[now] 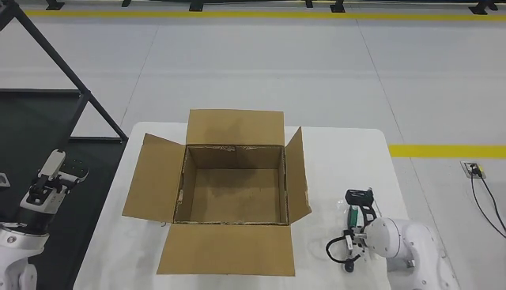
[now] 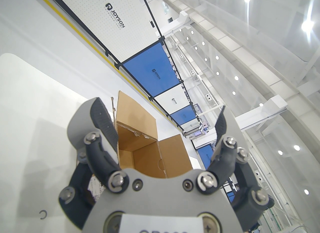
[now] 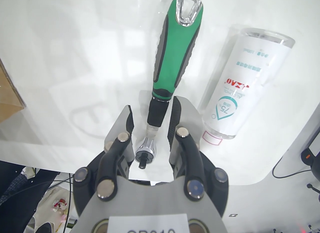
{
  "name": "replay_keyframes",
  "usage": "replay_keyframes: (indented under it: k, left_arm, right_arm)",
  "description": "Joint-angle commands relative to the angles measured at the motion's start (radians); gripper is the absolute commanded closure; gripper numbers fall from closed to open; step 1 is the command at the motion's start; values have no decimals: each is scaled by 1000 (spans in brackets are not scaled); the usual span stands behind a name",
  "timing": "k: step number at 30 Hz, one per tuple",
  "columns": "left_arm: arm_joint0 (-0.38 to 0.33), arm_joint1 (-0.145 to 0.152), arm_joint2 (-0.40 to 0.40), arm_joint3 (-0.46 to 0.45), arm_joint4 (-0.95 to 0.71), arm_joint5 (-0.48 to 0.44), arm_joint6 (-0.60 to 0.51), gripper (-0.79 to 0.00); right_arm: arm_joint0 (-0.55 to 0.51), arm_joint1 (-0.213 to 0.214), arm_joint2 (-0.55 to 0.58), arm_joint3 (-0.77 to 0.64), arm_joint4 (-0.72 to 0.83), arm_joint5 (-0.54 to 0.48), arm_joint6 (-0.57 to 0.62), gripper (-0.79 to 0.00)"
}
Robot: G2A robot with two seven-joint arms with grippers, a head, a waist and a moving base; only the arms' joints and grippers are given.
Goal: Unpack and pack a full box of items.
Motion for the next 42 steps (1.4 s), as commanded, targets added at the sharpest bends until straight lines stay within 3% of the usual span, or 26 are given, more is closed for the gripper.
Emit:
replay_keyframes:
  k: [1, 11, 15, 19, 20, 24, 30, 40, 42]
  left_arm:
    - [0, 0, 0, 0, 0, 0, 0, -785]
    - [0, 0, 0, 0, 0, 0, 0, -785]
    - [0, 0, 0, 0, 0, 0, 0, -785]
    - [0, 0, 0, 0, 0, 0, 0, -785]
    - [0, 0, 0, 0, 0, 0, 0, -785]
    - [0, 0, 0, 0, 0, 0, 0, -785]
    - [0, 0, 0, 0, 0, 0, 0, -785]
    - [0, 0, 0, 0, 0, 0, 0, -785]
    - [0, 0, 0, 0, 0, 0, 0, -785]
  right_arm:
    - [3, 0, 0, 10, 4, -2, -2, -354]
    - [19, 2, -8, 60, 14, 2, -12, -326]
    - [24, 3, -9, 77, 23, 0, -15, -277]
    - [30, 4, -11, 90, 27, -3, -15, -139]
    - [32, 4, -11, 93, 28, -3, -16, 0]
    - [23, 7, 0, 60, 37, 0, -23, 0]
    - [-38, 14, 31, -128, 25, 9, -22, 0]
    - [-159, 21, 31, -656, -36, 20, -34, 0]
    - [-119, 19, -1, -656, -35, 0, -74, 0]
